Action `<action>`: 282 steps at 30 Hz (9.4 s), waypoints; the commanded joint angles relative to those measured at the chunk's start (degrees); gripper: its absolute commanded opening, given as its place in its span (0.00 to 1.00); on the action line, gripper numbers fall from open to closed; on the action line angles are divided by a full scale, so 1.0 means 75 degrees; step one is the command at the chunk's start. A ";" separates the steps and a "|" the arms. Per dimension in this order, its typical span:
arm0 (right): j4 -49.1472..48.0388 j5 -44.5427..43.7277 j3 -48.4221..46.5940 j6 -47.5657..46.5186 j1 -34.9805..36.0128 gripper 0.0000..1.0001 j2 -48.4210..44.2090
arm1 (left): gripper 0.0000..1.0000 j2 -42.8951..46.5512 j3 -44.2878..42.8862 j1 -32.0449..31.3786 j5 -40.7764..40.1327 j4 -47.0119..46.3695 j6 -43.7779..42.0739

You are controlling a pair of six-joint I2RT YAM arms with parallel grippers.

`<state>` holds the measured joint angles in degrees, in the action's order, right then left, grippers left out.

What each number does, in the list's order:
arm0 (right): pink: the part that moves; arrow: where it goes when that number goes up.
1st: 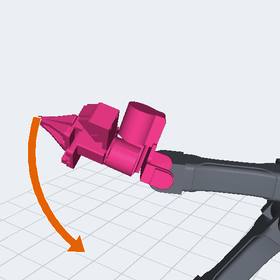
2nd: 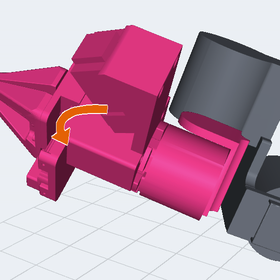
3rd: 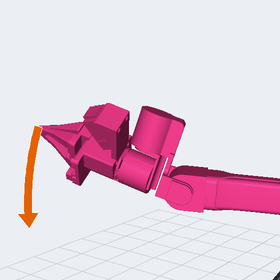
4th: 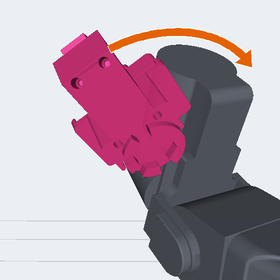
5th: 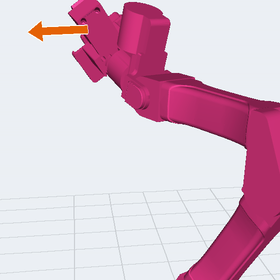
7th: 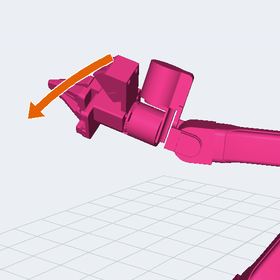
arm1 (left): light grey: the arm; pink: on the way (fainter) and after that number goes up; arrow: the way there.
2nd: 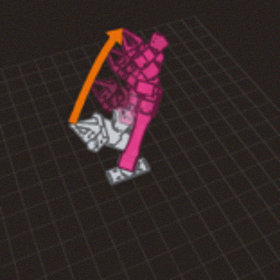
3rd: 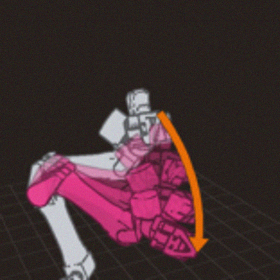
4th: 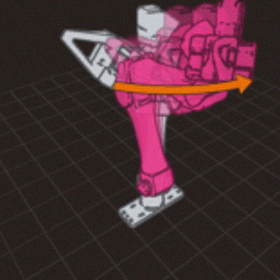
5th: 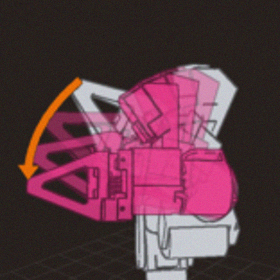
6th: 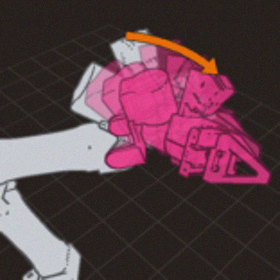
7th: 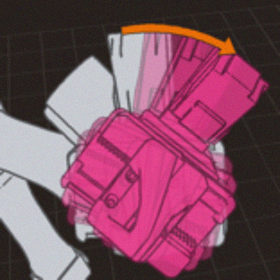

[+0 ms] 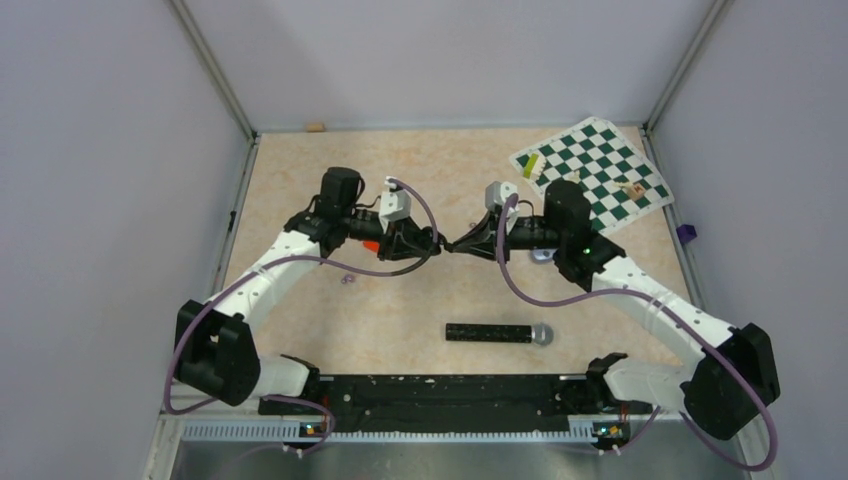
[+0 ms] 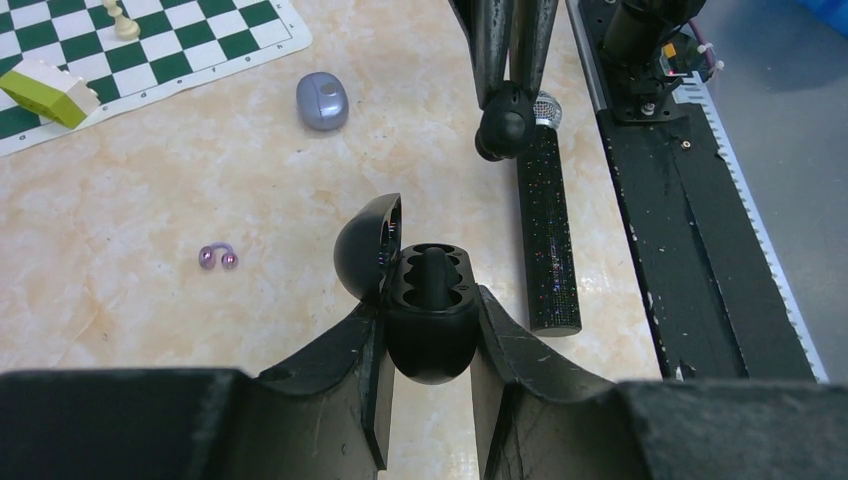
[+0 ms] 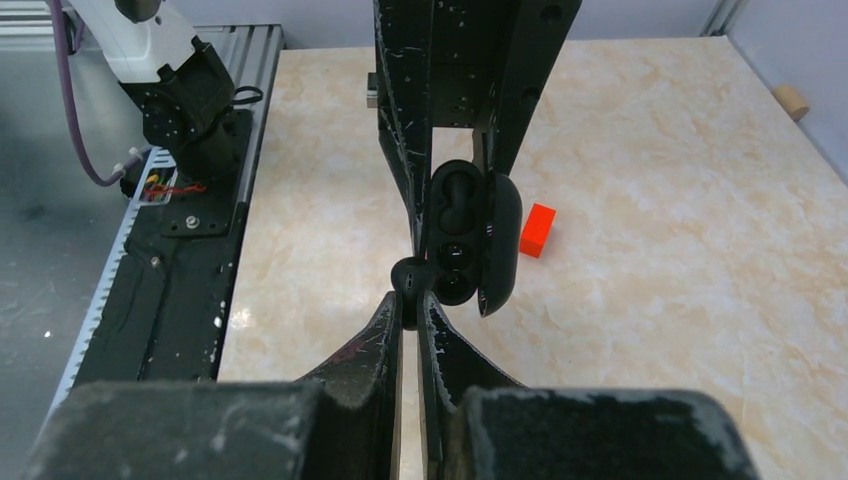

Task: Insert the wireless bluetooth earbuds into the charging case
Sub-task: Place the earbud in the charging case.

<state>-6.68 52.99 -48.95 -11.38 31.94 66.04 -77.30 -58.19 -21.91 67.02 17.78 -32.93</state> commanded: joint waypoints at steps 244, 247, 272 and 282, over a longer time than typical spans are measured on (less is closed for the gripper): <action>0.0120 -0.1470 -0.0007 -0.1545 0.0908 0.69 0.0444 | 0.00 -0.0324 -0.0237 -0.0243 0.0409 0.0005 0.0004; 0.0113 -0.1581 -0.0001 -0.1575 0.0915 0.70 0.0466 | 0.00 -0.0323 -0.0240 -0.0239 0.0425 0.0008 0.0003; 0.0100 -0.1837 -0.0219 -0.1181 0.0814 0.76 -0.0075 | 0.00 -0.0378 -0.0243 -0.0242 0.0455 0.0020 -0.0036; -0.0962 -0.3995 0.0188 -0.0994 0.0562 0.77 0.0062 | 0.00 -0.0394 -0.0284 -0.0272 0.0603 0.0167 -0.0131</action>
<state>-8.75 29.19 -47.68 -18.96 36.56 66.15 -80.16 -58.08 -23.66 68.77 18.85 -32.97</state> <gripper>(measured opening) 0.768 0.343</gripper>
